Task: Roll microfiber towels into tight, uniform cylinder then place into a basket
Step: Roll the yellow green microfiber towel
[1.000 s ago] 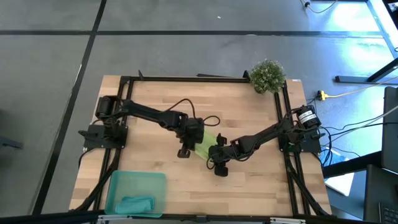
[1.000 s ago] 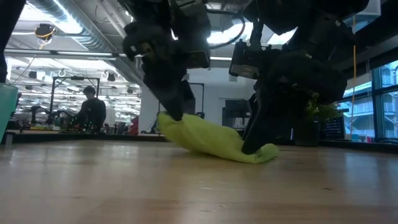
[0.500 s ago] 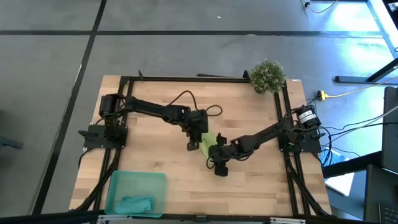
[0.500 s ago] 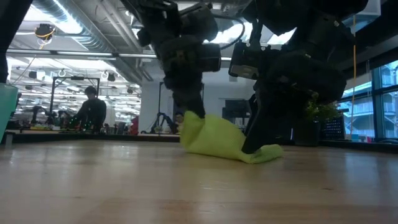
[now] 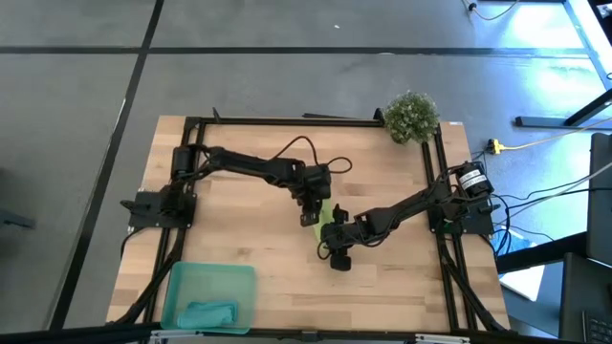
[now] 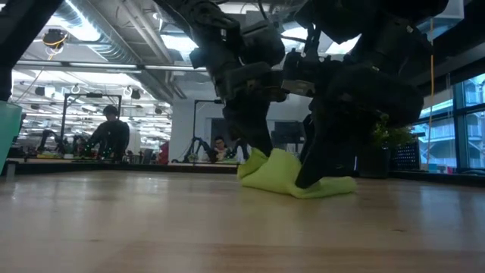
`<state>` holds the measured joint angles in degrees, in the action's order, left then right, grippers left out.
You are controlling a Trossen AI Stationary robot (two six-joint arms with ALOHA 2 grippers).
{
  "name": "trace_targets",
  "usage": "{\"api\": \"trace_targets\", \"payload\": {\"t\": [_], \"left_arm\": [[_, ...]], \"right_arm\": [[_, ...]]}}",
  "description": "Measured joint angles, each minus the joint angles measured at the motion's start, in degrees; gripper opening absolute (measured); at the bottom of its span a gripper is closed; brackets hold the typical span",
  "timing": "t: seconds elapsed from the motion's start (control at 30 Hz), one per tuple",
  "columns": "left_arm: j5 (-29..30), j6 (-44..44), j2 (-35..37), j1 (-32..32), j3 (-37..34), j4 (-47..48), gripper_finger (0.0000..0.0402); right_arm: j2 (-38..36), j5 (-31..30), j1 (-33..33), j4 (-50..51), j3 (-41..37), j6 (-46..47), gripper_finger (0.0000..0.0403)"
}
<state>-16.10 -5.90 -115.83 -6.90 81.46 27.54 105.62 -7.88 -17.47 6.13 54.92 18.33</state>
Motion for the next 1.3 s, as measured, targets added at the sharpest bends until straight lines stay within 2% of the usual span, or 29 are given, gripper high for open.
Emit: {"api": "trace_targets", "payload": {"t": [0.47, 0.57, 0.7, 0.9, 1.0, 1.13, 1.3], "left_arm": [[1.37, 0.28, -0.04, -1.59, 0.5, -1.45, 0.0], [0.89, 0.17, -0.02, -0.94, 0.58, 3.2, 0.0], [3.8, 0.88, -0.02, 1.18, 0.52, 11.92, 0.0], [3.13, 0.13, -0.02, 5.14, 0.54, 18.83, 0.0], [2.97, -0.94, -0.02, 7.65, 0.54, 19.62, 0.0], [-1.77, -2.9, -0.02, 10.74, 0.54, 19.49, 0.0], [-3.55, -2.98, -0.02, 13.61, 0.54, 16.91, 0.0]], "right_arm": [[0.04, 0.34, 0.02, -0.14, 0.0, -0.81, 0.0161], [0.04, 0.86, 0.02, -0.01, 0.0, -0.81, 0.0161], [0.02, 2.2, 0.02, 1.48, 0.08, -0.79, 0.0161], [-0.11, 2.83, -0.02, 3.27, 0.17, -0.93, 0.0161], [-0.11, 4.83, 0.05, 3.66, 0.15, -2.26, 0.0161], [-0.13, 7.8, 0.0, 3.78, 0.15, -4.17, 0.0161], [-0.11, 8.38, -0.01, 3.86, 0.1, -6.31, 0.0161]]}}
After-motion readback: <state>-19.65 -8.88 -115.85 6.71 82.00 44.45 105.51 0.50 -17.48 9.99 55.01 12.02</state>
